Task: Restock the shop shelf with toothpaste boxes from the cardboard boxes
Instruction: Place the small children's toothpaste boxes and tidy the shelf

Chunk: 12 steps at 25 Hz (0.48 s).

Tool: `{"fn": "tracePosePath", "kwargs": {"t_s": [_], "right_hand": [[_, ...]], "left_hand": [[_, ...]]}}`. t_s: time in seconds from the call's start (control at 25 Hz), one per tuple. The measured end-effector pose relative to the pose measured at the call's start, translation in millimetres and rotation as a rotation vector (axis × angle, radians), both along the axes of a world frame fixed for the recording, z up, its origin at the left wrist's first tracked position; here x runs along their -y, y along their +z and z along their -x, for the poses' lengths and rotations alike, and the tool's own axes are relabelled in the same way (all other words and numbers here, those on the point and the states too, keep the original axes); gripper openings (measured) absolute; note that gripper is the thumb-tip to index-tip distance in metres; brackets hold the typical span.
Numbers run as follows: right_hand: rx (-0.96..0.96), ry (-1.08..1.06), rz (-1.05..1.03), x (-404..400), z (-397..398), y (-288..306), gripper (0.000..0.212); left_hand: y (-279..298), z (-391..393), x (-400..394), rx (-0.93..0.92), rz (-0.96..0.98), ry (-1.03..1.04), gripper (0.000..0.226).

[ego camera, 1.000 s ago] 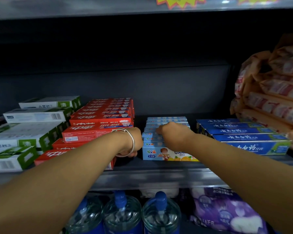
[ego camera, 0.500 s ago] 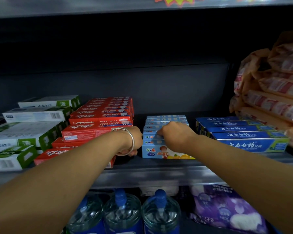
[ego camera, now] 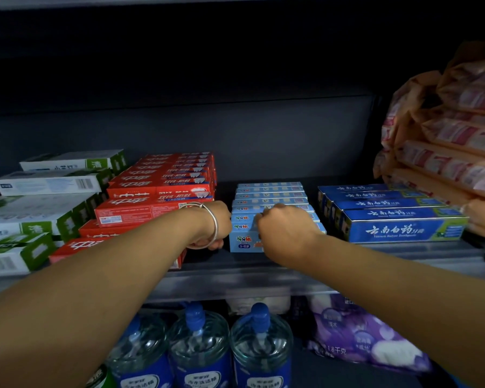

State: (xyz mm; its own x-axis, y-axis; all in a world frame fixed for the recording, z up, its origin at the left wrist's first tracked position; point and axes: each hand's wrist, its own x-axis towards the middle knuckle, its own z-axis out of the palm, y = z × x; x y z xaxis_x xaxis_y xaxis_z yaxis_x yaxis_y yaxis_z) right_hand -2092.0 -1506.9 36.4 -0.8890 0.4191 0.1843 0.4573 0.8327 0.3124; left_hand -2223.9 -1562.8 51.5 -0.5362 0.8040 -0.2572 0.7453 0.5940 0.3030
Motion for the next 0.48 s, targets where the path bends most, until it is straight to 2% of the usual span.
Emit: {"fn": "tracePosePath", "kwargs": {"t_s": [0.28, 0.48], "right_hand": [[0.061, 0.055, -0.083, -4.6, -0.2, -2.7, 0.037], [0.032, 0.037, -0.002, -5.7, 0.0, -1.4, 0.038]], "left_hand": [[-2.4, -1.5, 0.2, 0.033, -0.025, 0.011, 0.045], [-2.2, -2.5, 0.0, 0.04, -0.033, -0.003, 0.043]]}}
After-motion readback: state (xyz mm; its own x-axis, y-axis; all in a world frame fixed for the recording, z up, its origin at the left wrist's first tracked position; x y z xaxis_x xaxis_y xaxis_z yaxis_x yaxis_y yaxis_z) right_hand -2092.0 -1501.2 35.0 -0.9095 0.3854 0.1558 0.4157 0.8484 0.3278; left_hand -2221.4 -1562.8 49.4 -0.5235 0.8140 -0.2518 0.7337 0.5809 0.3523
